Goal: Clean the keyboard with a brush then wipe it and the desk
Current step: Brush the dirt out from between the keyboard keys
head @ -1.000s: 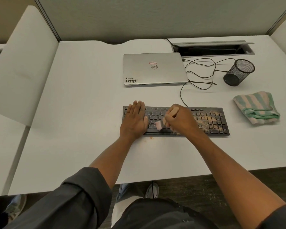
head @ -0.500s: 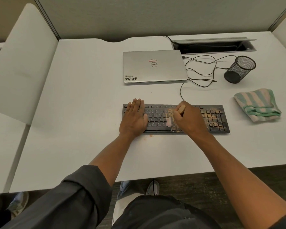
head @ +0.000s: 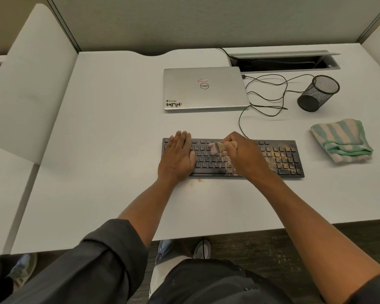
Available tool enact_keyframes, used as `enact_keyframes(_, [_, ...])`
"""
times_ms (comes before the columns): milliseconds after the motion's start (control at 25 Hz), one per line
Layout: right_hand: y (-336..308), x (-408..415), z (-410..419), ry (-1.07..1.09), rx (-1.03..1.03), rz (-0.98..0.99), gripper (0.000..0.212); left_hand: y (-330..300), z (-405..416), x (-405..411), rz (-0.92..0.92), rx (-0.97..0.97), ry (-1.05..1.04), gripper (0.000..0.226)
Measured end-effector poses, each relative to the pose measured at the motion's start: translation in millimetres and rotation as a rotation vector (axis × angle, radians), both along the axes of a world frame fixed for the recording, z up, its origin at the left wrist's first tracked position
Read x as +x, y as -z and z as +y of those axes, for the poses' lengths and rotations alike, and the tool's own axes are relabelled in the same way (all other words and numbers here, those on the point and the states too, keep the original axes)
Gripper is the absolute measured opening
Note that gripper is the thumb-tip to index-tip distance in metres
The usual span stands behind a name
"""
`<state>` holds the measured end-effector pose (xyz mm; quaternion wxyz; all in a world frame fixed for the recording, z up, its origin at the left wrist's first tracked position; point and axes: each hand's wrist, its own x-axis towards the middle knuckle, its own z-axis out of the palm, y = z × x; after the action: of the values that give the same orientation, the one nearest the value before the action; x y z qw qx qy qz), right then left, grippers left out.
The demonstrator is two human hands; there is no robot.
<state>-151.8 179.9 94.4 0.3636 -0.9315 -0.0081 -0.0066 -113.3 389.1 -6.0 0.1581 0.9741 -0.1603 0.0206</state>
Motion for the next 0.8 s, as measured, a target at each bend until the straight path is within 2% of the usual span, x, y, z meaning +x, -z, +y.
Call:
enact_keyframes(120, [1.8,-6.4,4.7,-0.069,-0.057,-0.046,0.021,-0.5,-0.8,-0.6,0.000,-0.005,-0.001,0.067])
enact_keyframes(320, [39.8,-48.2,18.3,-0.161,-0.112,-0.060,0.047,-0.3,-0.3,-1.8,-0.001,-0.010,-0.001,0.071])
enact_keyframes(440, [48.4,-54.0,7.0,-0.088,-0.244,-0.176,0.043,-1.4,-0.4,-1.4,-0.003,-0.010,-0.006,0.072])
enact_keyframes(520, [47.9,-55.3,9.3,-0.062,-0.259,-0.210,0.046,-3.1,-0.3,-2.0,0.012,-0.008,-0.008,0.071])
enact_keyframes(680, [50.6,-60.6,23.6,-0.214,-0.278,-0.246,0.040,-6.2,0.4,-2.2,0.042,0.009,0.007,0.074])
enact_keyframes(800, [51.7,-56.0,14.3,-0.067,-0.276,-0.206,0.041,-6.0,0.6,-2.5,0.036,0.005,0.010,0.074])
